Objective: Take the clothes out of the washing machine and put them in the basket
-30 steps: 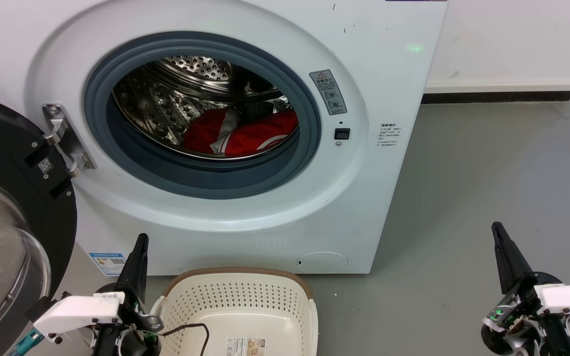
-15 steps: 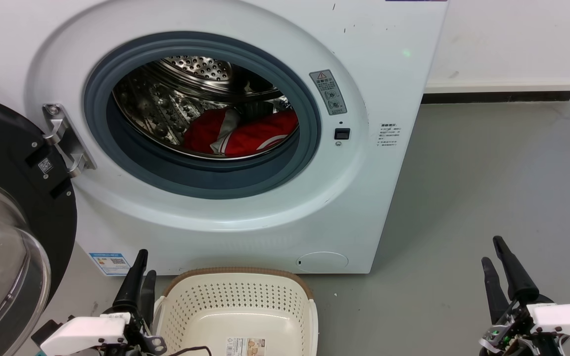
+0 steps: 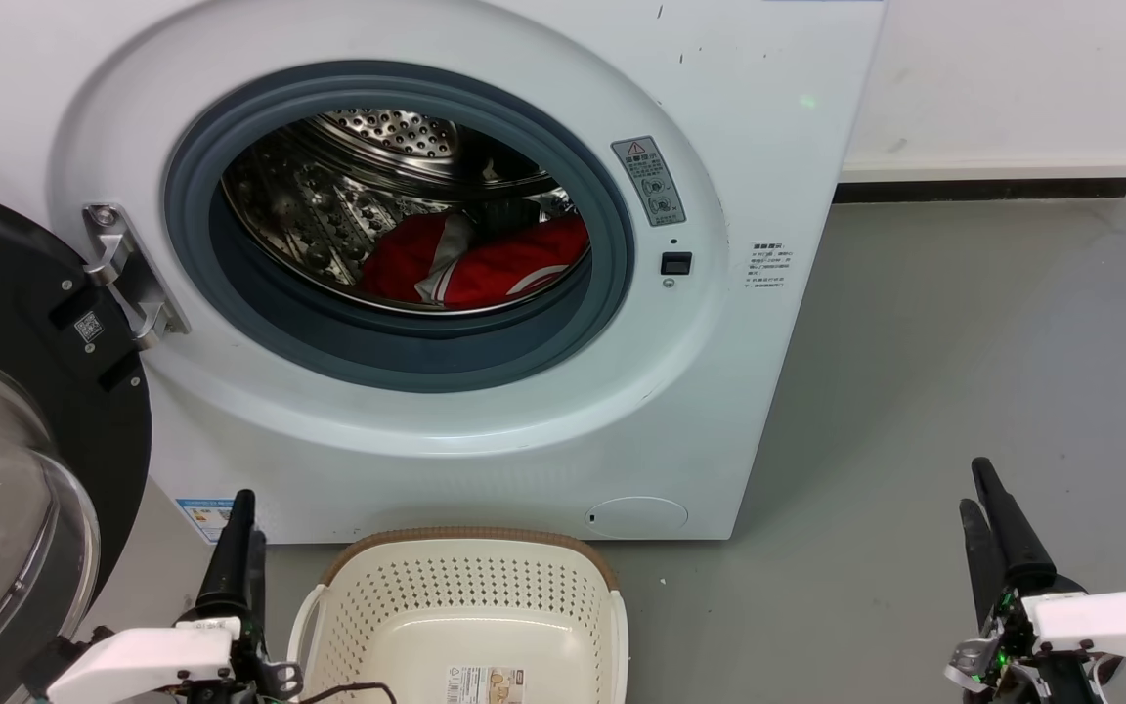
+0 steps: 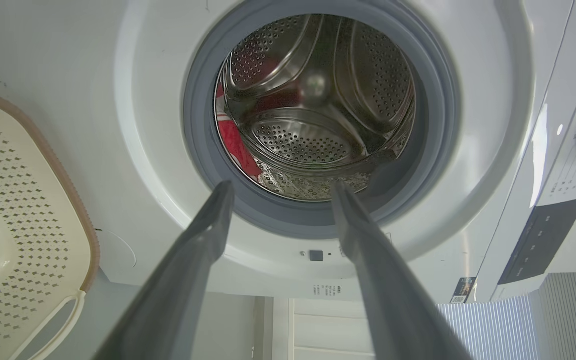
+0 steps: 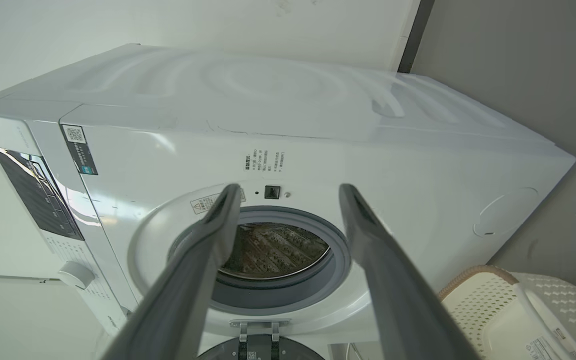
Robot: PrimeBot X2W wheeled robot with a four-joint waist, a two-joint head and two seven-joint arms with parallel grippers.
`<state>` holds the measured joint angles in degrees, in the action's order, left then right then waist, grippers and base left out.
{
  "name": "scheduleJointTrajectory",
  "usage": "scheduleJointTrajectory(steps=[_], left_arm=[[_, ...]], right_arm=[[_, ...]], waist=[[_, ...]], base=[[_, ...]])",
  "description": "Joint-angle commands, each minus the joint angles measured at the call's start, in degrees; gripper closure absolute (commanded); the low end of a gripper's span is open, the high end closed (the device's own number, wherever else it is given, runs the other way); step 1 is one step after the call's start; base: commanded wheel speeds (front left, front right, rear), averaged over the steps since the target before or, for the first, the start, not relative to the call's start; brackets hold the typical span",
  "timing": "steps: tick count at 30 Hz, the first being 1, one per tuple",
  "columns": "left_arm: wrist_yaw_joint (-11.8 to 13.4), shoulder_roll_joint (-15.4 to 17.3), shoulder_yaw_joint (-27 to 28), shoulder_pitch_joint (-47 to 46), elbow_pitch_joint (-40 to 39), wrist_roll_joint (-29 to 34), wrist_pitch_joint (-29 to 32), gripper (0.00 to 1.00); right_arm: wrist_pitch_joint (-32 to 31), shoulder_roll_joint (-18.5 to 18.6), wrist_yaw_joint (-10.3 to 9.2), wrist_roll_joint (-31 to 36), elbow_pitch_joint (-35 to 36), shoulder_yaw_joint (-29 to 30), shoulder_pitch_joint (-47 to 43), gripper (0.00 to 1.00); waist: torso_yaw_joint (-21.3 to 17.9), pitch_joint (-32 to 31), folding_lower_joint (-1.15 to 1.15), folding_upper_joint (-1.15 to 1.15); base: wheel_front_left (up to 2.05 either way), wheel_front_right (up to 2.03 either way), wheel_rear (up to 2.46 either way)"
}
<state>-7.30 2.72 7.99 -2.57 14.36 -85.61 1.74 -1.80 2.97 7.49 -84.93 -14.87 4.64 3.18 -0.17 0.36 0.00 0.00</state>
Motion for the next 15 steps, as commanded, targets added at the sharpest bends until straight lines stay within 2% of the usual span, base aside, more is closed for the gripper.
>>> scheduleJointTrajectory(steps=[1, 6, 15], left_arm=[[-0.1, 0.1, 0.6, -0.5, -1.3, 1.6, -0.5, 0.00], [-0.1, 0.1, 2.3, -0.6, -2.6, 6.0, -1.7, 0.00], [0.2, 0.1, 5.2, -1.1, -6.4, 16.9, -3.7, 0.00]], right_arm=[[0.6, 0.0, 0.00, 1.9, 1.1, 0.0, 0.7, 0.00], [1.8, 0.0, 0.00, 8.3, 1.6, 0.5, 1.0, 0.00], [3.8, 0.0, 0.00, 24.8, 5.8, 0.2, 1.7, 0.00]], waist=[[0.0, 0.0, 0.00, 0.00], [-0.1, 0.1, 0.00, 0.00], [-0.3, 0.2, 0.00, 0.00]], base=[[0.00, 0.00, 0.00], [0.00, 0.00, 0.00], [0.00, 0.00, 0.00]])
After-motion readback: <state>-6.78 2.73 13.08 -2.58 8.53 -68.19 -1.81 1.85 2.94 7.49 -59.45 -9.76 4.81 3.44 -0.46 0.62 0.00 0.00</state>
